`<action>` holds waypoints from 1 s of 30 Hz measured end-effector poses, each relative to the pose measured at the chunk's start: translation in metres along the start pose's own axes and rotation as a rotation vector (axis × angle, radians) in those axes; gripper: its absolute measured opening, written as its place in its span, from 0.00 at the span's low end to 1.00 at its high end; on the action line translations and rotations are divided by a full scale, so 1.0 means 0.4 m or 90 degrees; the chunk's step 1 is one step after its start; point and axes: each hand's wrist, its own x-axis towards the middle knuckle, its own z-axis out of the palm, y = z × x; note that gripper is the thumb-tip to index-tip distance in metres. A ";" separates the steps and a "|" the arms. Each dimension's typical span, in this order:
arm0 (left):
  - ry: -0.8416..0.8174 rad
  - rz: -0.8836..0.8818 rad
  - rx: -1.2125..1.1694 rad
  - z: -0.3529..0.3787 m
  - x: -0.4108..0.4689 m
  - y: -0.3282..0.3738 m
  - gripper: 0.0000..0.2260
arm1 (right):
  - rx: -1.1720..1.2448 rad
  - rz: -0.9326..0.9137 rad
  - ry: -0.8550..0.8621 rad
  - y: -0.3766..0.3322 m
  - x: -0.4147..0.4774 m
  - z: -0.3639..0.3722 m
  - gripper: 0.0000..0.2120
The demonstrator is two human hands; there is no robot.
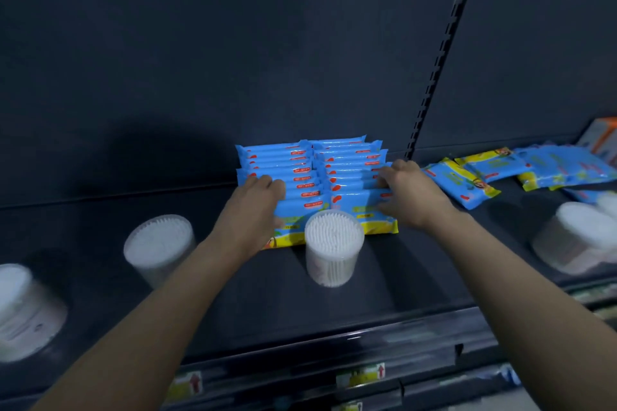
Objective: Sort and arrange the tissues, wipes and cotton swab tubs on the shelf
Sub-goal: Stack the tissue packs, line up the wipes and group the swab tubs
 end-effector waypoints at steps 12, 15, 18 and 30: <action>0.027 -0.022 0.028 0.001 -0.031 0.022 0.21 | 0.135 -0.077 0.075 -0.029 0.010 -0.049 0.12; 0.054 -0.050 -0.017 -0.010 -0.044 0.022 0.21 | 0.154 -0.117 0.081 -0.044 0.022 -0.070 0.13; 0.119 -0.082 -0.037 -0.035 -0.065 0.019 0.18 | 0.180 -0.166 0.091 -0.071 0.034 -0.089 0.14; 0.285 -0.314 -0.036 -0.175 -0.309 -0.128 0.11 | 0.220 -0.412 0.046 -0.403 0.063 -0.111 0.17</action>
